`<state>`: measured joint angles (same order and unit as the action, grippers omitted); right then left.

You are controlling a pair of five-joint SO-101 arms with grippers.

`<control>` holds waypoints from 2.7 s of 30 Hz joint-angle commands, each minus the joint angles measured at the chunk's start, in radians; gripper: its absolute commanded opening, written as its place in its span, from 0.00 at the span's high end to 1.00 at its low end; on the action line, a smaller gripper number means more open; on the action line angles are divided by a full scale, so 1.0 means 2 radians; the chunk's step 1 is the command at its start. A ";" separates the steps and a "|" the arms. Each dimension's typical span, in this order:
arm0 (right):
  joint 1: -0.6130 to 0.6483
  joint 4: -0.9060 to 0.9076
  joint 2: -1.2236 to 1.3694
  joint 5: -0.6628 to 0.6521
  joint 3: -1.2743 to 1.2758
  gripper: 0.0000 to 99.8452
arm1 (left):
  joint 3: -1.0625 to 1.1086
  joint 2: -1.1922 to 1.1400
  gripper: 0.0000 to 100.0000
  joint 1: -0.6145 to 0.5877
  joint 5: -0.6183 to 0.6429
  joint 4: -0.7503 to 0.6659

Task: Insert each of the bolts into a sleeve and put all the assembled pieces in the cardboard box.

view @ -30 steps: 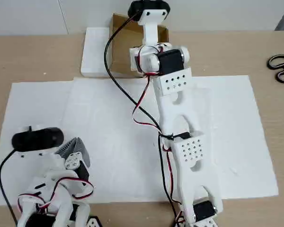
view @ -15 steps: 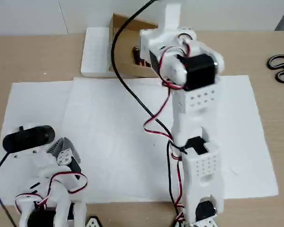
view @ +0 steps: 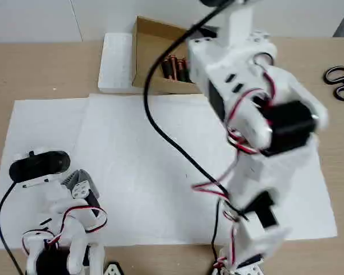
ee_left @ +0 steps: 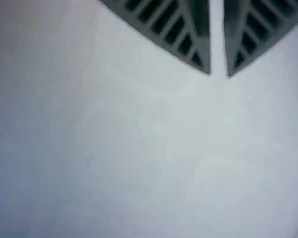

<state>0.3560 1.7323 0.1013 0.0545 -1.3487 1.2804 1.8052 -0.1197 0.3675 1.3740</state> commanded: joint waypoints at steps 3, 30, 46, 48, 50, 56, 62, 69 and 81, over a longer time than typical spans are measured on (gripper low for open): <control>-0.039 0.007 -0.185 -0.003 0.204 1.00 | -0.002 0.006 0.99 -0.003 -0.002 -0.013; -0.158 -0.136 -0.849 0.027 1.103 1.00 | 0.030 0.006 0.99 -0.004 -0.001 -0.051; -0.175 -0.188 -0.959 -0.011 1.307 1.00 | 0.059 0.006 0.99 -0.002 -0.001 -0.052; -0.174 -0.196 -0.959 -0.011 1.313 1.00 | 0.061 0.006 0.99 -0.003 -0.001 -0.051; -0.177 -0.196 -0.959 -0.012 1.329 1.00 | 0.064 0.006 0.99 -0.003 -0.001 -0.049; -0.176 -0.199 -0.959 -0.012 1.376 1.00 | 0.098 0.006 0.99 0.000 -0.004 -0.049; -0.173 -0.204 -0.959 -0.012 1.412 1.00 | 0.138 0.006 0.99 0.000 -0.004 -0.052; -0.173 -0.201 -0.959 -0.012 1.456 1.00 | 0.151 0.006 0.99 0.000 -0.002 -0.052; -0.175 -0.202 -0.959 -0.010 1.456 1.00 | 0.151 0.006 0.99 -0.014 0.033 -0.048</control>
<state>0.0077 1.3472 -1.8075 0.0376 1.5650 1.5858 1.8052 -0.1243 0.3936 1.2958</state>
